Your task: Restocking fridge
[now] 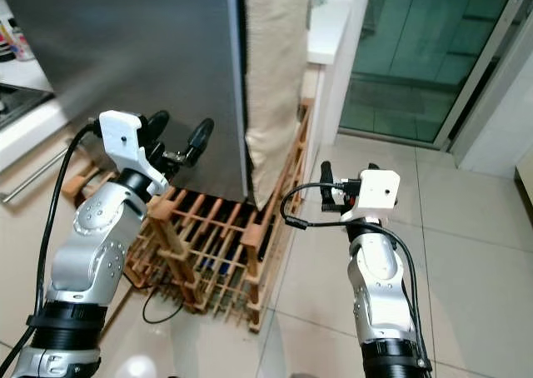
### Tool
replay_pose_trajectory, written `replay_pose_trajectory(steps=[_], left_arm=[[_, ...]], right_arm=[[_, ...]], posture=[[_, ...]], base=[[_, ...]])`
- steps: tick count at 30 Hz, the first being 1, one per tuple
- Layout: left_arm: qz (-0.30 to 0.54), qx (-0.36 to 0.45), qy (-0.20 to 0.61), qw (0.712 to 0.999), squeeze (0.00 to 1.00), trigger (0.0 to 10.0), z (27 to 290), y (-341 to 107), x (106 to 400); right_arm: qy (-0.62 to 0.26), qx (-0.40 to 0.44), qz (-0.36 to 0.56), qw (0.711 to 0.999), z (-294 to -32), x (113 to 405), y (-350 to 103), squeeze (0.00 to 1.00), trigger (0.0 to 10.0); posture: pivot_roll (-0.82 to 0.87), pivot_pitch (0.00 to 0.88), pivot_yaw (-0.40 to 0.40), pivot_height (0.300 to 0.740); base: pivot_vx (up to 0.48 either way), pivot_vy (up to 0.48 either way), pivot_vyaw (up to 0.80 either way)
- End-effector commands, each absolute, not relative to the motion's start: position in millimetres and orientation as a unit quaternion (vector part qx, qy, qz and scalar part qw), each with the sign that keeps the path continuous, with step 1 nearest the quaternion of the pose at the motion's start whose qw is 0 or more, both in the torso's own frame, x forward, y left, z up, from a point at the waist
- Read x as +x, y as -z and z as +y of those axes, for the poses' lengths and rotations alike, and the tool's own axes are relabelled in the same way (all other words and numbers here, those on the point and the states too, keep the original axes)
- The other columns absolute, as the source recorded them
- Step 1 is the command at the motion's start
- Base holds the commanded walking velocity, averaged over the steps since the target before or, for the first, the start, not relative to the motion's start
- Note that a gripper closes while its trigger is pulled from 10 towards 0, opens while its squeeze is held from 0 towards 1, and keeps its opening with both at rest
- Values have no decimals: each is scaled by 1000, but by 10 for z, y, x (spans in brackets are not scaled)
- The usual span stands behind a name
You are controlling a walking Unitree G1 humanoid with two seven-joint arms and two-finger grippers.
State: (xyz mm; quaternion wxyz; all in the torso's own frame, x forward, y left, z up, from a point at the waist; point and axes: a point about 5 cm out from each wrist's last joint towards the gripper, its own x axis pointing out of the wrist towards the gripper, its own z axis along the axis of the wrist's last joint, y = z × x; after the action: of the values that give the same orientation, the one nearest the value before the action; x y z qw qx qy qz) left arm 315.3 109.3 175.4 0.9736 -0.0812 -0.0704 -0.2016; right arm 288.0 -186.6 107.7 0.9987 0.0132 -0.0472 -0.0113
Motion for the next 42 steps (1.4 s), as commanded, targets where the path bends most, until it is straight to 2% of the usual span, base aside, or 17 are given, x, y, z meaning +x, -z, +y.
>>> replay_pose_trajectory(steps=[1, 8, 16, 21, 29, 36, 42], left_arm=[[-64, -70, 184, 978, 0, 10000, 1117, -1792, 3225], [-59, -60, 173, 981, 0, 10000, 1054, -1835, 3325], [-57, -69, 205, 975, 0, 10000, 938, -1912, 3342], [-48, -66, 219, 972, 0, 10000, 675, -1953, 3403], [-31, -64, 154, 986, 0, 10000, 797, -1964, 3666], [-36, -93, 149, 984, 0, 10000, 738, -2028, 3727], [-47, -107, 180, 977, 0, 10000, 623, -2117, 3714]], right_arm=[[8, 17, -53, 998, -1843, 2899, -1105, 0, 10000], [8, 18, -54, 998, -1834, 2895, -1111, 0, 10000], [10, 17, -55, 998, -1836, 2875, -1110, 0, 10000], [10, 18, -52, 998, -1826, 2863, -1095, 0, 10000], [1, 19, -57, 998, -1798, 2827, -1118, 0, 10000], [-1, 12, -52, 999, -1830, 2757, -1096, 0, 10000], [2, 10, -51, 999, -1837, 2760, -1095, 0, 10000]], posture=[[-129, 0, 36, 740], [-132, 0, 37, 740], [-141, 0, 43, 740], [-141, 0, 39, 740], [-166, 8, 48, 740], [-182, 11, 46, 740], [-186, 12, 49, 740]], base=[[0, 0, 0], [0, 0, 0], [0, 0, 0], [0, 0, 0], [0, 0, 0], [0, 0, 0], [0, 0, 0]])
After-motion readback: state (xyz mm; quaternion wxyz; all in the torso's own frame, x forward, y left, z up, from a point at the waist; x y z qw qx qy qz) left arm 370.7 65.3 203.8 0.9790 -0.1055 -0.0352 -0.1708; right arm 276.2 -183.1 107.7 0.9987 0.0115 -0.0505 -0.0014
